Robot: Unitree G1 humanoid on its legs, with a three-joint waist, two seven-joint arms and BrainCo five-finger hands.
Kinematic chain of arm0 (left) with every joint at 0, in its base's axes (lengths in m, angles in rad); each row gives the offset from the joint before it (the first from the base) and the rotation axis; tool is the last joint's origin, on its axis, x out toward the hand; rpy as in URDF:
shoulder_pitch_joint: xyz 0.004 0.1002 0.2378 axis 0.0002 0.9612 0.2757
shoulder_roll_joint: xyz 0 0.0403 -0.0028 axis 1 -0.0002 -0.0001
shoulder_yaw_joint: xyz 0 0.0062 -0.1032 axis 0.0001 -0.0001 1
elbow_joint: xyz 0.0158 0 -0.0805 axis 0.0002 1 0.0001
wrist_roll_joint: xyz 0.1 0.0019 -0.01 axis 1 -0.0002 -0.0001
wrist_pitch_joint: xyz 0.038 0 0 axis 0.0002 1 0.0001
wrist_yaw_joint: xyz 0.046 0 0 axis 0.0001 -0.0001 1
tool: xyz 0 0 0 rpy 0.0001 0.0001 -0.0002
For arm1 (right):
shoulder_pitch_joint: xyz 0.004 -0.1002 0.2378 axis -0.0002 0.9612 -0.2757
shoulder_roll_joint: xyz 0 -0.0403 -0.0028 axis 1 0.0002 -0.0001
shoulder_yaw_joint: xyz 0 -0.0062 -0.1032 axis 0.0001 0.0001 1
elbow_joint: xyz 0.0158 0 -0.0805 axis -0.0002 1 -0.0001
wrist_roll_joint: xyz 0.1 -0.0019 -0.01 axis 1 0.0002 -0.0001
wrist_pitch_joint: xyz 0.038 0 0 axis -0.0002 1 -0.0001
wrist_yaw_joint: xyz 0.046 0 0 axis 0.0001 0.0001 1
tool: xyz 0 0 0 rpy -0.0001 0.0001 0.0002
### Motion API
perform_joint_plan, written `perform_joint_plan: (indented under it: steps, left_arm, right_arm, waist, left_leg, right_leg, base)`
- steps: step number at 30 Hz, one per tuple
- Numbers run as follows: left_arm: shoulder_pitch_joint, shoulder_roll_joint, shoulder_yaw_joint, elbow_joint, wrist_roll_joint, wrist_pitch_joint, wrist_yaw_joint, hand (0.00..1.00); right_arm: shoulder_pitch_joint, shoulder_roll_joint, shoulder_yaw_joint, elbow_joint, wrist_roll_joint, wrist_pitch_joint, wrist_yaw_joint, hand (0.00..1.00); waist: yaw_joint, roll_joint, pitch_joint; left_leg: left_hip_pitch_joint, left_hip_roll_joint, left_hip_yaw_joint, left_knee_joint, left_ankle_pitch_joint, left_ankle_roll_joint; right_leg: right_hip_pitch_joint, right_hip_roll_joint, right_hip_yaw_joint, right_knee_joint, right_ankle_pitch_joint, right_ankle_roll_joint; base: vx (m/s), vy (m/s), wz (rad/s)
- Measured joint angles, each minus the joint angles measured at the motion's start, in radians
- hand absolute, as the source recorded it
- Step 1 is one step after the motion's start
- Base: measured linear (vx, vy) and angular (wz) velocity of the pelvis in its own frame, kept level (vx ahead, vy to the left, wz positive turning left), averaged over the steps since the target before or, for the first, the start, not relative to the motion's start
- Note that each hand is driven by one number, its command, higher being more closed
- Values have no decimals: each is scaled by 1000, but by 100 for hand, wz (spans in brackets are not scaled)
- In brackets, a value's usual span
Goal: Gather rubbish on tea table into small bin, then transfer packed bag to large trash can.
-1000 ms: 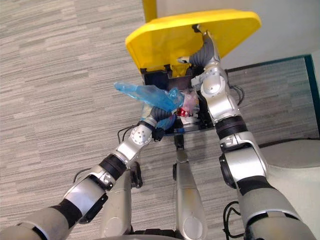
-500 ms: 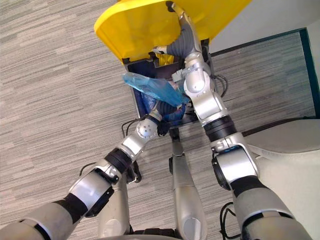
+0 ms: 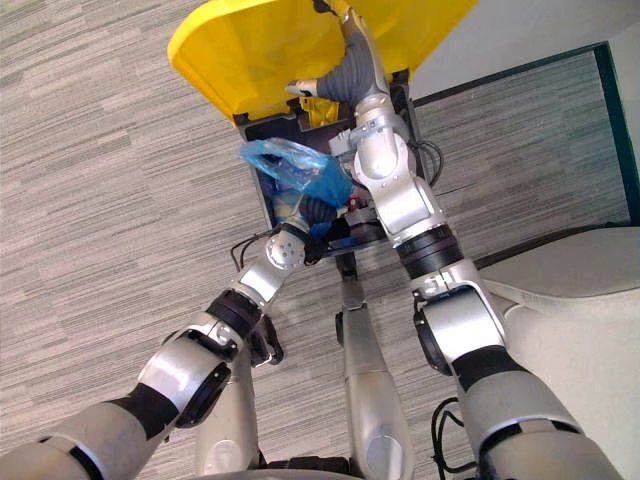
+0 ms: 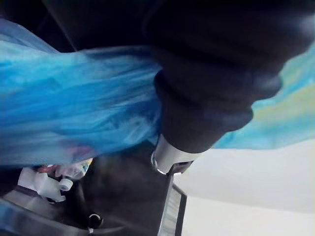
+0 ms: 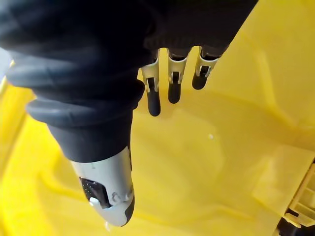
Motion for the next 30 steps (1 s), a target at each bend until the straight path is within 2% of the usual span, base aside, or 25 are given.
perform_joint_plan:
  steps: [12,16,18,20,24,25,27,30]
  left_arm:
    - [57,7,41,-3,-15,0,-1,0]
    - [114,38,26,-107,-66,-4,0,0]
    - [153,64,0,-166,-106,-18,2,0]
    - [218,90,-11,-256,-163,-35,-1,0]
    - [429,164,11,-382,-279,-94,-6,0]
    - [466,172,18,-384,-289,-99,-7,0]
    - [624,184,81,-384,-322,-103,-17,0]
    - [772,184,169,-353,-330,-108,-34,0]
  right_arm:
    - [14,2,22,-2,-45,1,25,0]
    - [102,12,24,-2,-65,1,27,0]
    - [170,16,20,-3,-67,1,27,0]
    - [263,17,16,-18,-76,2,41,0]
    - [438,17,-10,-19,-81,2,66,0]
    - [462,18,-16,-12,-81,1,67,0]
    - [555,23,-38,61,-80,1,74,0]
    - [658,53,-71,106,-81,1,95,0]
  waist:
    - [3,-2,-1]
    - [8,-3,-4]
    - [15,-14,-11]
    - [37,-22,-19]
    - [49,-25,-30]
    - [51,-25,-41]
    - [60,-22,-104]
    - [64,-22,-144]
  left_leg:
    - [50,-7,-4,-10,1,0]
    - [101,-11,-20,-33,11,-8]
    - [139,-28,-29,-73,31,-11]
    - [188,-40,-40,-119,52,-21]
    - [300,-77,-85,-236,107,-39]
    - [314,-78,-88,-251,110,-39]
    - [360,-87,-96,-320,130,-38]
    - [432,-91,-109,-384,148,-42]
  right_leg:
    - [51,-9,-7,1,0,0]
    - [103,-16,-32,2,-9,-9]
    - [130,-31,-44,8,-22,-13]
    - [165,-41,-61,16,-40,-24]
    - [266,-67,-109,14,-75,-37]
    - [277,-69,-113,10,-80,-37]
    - [319,-77,-132,-25,-85,-35]
    - [391,-77,-147,-68,-85,-35]
  base:
    - [-4,-16,3]
    - [16,-36,15]
    - [46,-58,32]
    - [66,-91,31]
    - [64,-80,43]
    - [22,-59,26]
    - [73,-46,24]
    - [96,-9,14]
